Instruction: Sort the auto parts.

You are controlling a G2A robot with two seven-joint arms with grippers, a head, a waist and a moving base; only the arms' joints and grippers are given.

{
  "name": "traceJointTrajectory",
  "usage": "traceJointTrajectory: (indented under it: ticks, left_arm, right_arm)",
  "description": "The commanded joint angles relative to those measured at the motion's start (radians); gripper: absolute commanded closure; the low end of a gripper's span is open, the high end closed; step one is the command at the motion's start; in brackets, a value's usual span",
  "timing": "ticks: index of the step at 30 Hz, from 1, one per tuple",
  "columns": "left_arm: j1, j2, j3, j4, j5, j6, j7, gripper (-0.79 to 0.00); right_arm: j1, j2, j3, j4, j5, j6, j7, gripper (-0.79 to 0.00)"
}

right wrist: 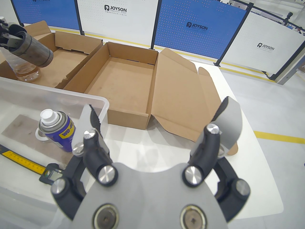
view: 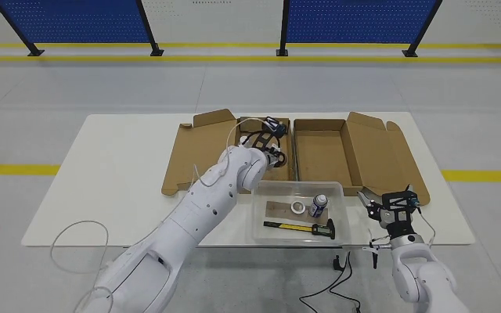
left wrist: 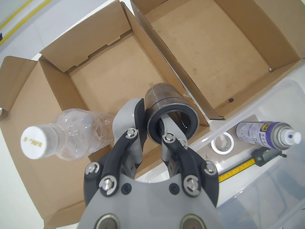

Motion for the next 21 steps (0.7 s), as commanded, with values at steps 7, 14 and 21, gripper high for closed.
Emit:
traceJointTrajectory:
  ticks: [7,14,21]
  left_arm:
    - [-0.052,-0.036,0.026,0.156,-0.022,-0.010,0.002,0.000]
    - [-0.067,-0.045,0.015,0.209,-0.035,-0.010,-0.031,0.000]
    - [-0.057,-0.036,-0.013,0.219,-0.030,-0.006,-0.065,0.000]
  right_arm:
    - [0.000,0.000,0.000,0.000,0.000,0.000,0.000,-0.785]
    - [0.000,0.000,0.000,0.000,0.000,0.000,0.000,-0.785]
    - [0.000,0.000,0.000,0.000,0.000,0.000,0.000,-0.785]
